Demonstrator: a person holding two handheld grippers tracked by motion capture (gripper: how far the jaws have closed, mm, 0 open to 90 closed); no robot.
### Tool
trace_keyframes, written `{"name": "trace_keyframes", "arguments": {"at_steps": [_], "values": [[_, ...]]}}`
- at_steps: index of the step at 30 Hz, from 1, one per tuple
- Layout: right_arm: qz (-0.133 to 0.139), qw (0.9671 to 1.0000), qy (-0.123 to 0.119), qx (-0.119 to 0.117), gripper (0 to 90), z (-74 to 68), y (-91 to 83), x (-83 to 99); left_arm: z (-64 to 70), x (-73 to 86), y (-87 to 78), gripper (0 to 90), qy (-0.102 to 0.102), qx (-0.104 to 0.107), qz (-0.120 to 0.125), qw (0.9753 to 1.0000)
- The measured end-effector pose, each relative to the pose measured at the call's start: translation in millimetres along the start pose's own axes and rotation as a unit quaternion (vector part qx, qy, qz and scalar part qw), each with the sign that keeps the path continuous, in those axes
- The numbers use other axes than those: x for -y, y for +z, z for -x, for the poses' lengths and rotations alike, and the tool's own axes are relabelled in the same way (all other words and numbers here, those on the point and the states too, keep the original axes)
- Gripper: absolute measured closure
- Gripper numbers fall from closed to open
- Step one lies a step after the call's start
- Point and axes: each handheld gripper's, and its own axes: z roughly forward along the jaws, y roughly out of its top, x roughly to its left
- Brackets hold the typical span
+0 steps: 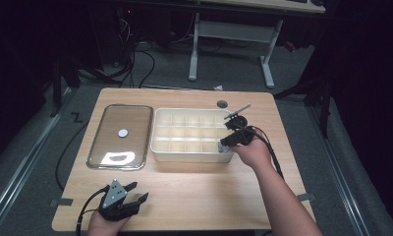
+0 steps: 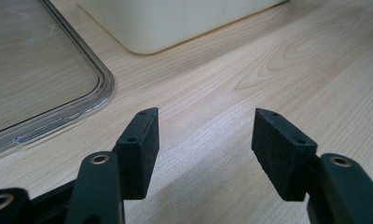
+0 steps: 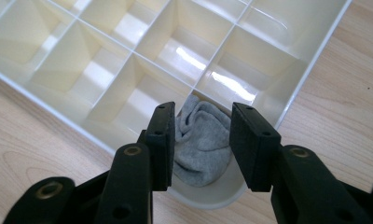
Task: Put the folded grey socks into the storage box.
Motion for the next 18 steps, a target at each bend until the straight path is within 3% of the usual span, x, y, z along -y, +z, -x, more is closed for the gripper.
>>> {"name": "trace_keyframes", "arguments": {"at_steps": [2,8,10,18], "values": [[0.014,0.9999,0.0,-0.005,60.8,-0.3,-2.4,6.7,-0.6,0.2,0.6,42.0,0.001,0.0,-0.003,1.0],[0.075,0.9971,-0.003,0.015,53.7,-4.5,-8.1,37.7,1.5,-0.8,1.3,41.7,0.003,0.003,0.002,1.0],[0.091,0.9958,0.007,0.001,50.6,-4.3,-8.8,50.0,2.3,-0.8,1.7,41.7,0.004,0.004,0.002,1.0],[0.148,0.9889,0.011,-0.002,43.9,-10.2,-7.8,95.3,3.2,-2.1,0.6,40.8,0.007,-0.001,0.007,0.9999]]}}
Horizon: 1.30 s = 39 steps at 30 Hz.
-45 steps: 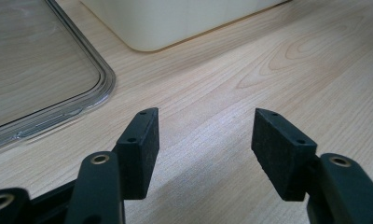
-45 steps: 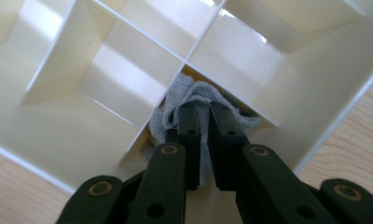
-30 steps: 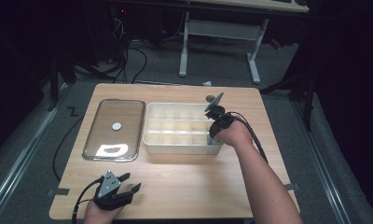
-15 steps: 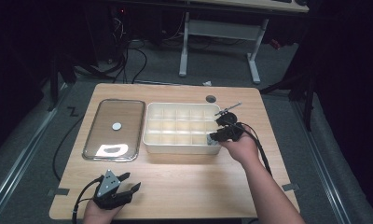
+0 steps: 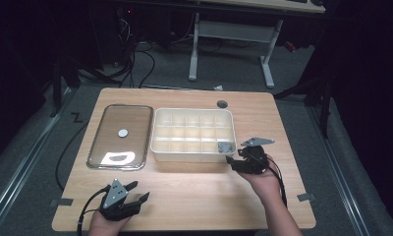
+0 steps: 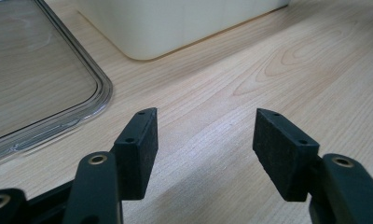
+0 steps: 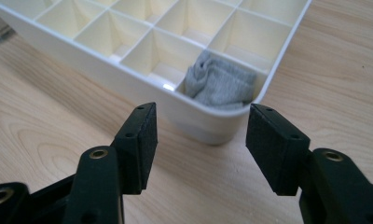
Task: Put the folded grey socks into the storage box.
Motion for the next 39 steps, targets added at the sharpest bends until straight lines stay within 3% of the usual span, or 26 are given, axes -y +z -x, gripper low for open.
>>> {"name": "trace_keyframes", "arguments": {"at_steps": [6,14,19,21,29,39], "values": [[0.032,0.9995,0.0,0.0,39.7,-11.2,0.4,32.6,0.7,-0.3,-0.5,40.1,0.002,-0.002,0.001,1.0],[0.047,0.9989,0.0,-0.01,33.4,-34.8,9.0,69.1,1.7,0.0,-2.1,40.2,0.006,-0.009,0.003,0.9999],[0.08,0.9967,-0.01,0.01,31.6,-52.9,5.1,88.5,5.0,-0.2,-1.6,40.2,0.009,-0.008,0.002,0.9999],[0.084,0.9961,-0.022,0.018,31.6,-56.2,1.6,91.3,7.4,-0.3,-0.8,40.1,0.014,-0.006,-0.001,0.9999],[0.069,0.9975,-0.003,0.015,30.5,-52.1,5.1,96.7,7.9,0.5,-1.2,40.2,0.016,-0.009,-0.003,0.9998],[0.061,0.998,-0.003,0.015,31.6,-53.1,9.2,96.2,4.3,0.0,-3.1,40.3,0.013,-0.009,0.001,0.9999]]}}
